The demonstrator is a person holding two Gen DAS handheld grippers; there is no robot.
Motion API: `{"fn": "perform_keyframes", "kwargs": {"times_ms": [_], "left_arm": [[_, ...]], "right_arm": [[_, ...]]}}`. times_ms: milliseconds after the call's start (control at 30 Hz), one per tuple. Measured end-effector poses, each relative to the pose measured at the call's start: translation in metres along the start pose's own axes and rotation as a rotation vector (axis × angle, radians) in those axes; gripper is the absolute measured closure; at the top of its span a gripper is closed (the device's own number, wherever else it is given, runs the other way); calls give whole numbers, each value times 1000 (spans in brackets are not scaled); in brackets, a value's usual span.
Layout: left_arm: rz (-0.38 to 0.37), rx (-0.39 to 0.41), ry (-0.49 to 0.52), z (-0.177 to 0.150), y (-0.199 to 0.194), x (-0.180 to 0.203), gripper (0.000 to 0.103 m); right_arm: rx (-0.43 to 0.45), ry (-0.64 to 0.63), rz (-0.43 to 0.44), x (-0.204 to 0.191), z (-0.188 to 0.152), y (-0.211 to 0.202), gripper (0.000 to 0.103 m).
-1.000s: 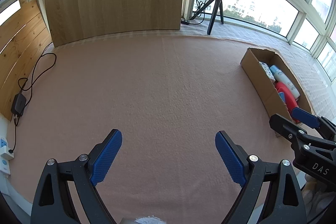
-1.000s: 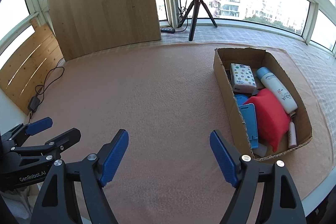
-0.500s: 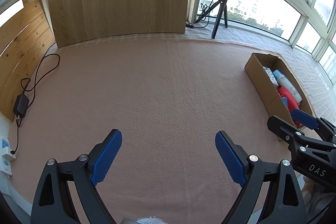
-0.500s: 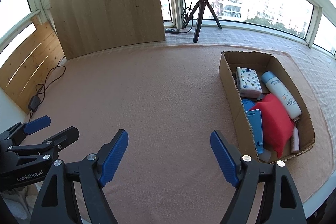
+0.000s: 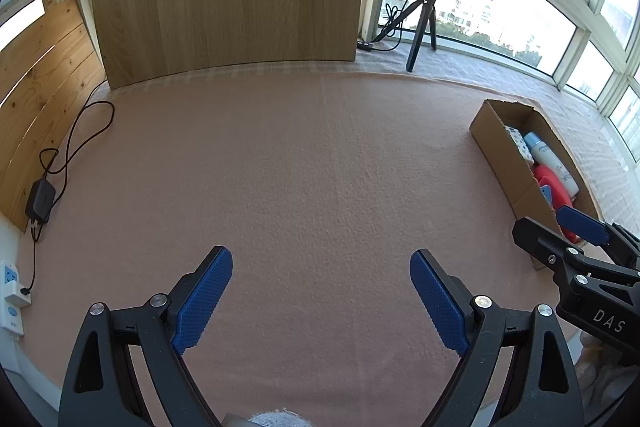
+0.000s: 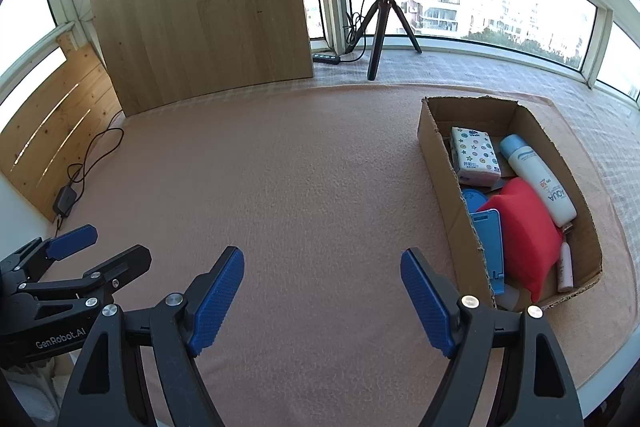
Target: Organize objects
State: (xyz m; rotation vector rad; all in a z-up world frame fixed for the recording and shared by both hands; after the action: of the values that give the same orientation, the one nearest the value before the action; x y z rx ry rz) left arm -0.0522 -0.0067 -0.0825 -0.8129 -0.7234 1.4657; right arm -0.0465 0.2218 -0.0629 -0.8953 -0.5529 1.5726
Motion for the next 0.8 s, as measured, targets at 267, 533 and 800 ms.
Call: {"fn": "perform_keyframes", "kwargs": {"times_ms": [267, 533, 800], "left_arm": [[-1, -4, 2, -2, 3, 0, 10], [-1, -5, 2, -2, 4, 0, 10], [-2, -5, 4, -3, 5, 2, 10]], "right_arm": [[-2, 1, -3, 0, 0, 1, 26], [-4, 5, -4, 2, 0, 3, 26], [-6, 8, -4, 3, 0, 3, 26]]}}
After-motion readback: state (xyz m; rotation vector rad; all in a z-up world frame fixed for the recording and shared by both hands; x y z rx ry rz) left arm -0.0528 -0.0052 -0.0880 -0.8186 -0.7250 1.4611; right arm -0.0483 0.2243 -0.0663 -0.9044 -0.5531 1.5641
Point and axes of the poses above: each gripper's, at about its wrist camera, not at the fingertips, and y roughly the way its jaws point, x to its right, z to its top, the point moved 2 cm from there along y, roughly the way its jaws point, and after that the axes turned 9 degrees about z, right-handed, at the moved point
